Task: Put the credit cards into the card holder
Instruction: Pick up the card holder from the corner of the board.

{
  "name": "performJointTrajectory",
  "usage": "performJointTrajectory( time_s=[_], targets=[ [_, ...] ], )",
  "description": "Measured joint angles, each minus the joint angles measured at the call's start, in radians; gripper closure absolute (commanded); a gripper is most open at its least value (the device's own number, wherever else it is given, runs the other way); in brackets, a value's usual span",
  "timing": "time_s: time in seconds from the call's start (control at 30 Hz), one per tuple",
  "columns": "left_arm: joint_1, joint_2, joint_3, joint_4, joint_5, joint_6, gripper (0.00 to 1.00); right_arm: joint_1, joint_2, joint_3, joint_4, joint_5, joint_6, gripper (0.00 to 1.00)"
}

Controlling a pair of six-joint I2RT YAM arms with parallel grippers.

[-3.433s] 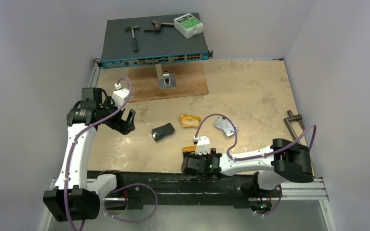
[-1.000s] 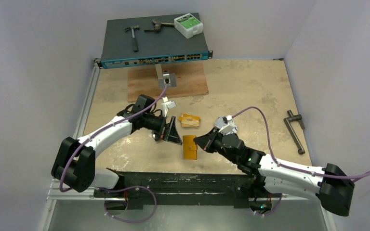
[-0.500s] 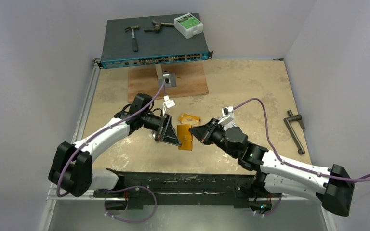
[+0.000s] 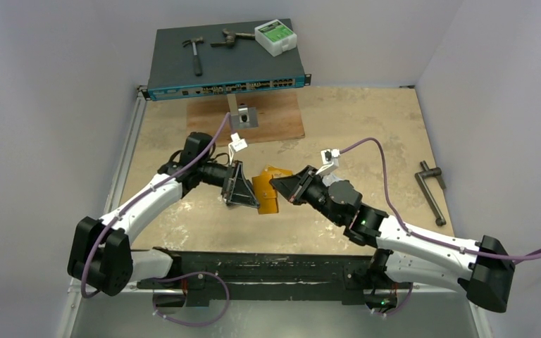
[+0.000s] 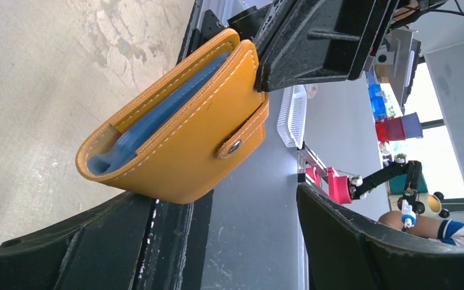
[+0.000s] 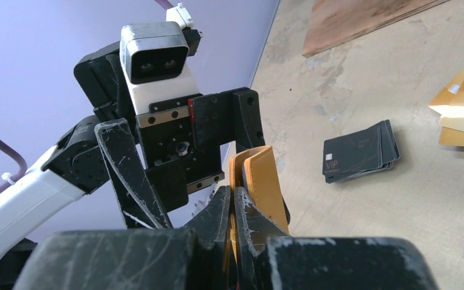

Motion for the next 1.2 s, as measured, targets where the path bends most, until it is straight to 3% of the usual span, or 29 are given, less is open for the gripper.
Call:
performJointTrajectory(
  time_s=[0.3, 0.4, 0.67, 0.97, 1.13, 1.2],
  targets=[
    [0.012, -0.024, 0.0, 0.01, 0.002, 0.002, 0.04, 0.0, 0.007, 0.019, -0.002, -0.047, 0.006, 1.0],
    [0.012, -0.028, 0.0, 0.01, 0.002, 0.002, 0.09, 0.0, 0.014, 0.023, 0.008, -0.056, 0.013, 1.0],
    [0.039, -0.048, 0.0, 0.054, 0.033, -0.046, 0.42, 0.0, 0.029, 0.038, 0.026, -0.073, 0.026, 1.0],
    [0.116, -0.072, 0.006, 0.02, 0.095, -0.042, 0.59, 0.0, 0.033, 0.038, 0.027, -0.069, 0.026, 1.0],
    [0.118, -0.087, 0.01, 0.021, 0.101, -0.058, 0.95, 0.0, 0.058, 0.039, 0.032, -0.071, 0.026, 1.0],
    [0.118, -0.095, 0.01, 0.022, 0.097, -0.066, 0.98, 0.0, 0.066, 0.039, 0.035, -0.071, 0.026, 1.0]
  ],
)
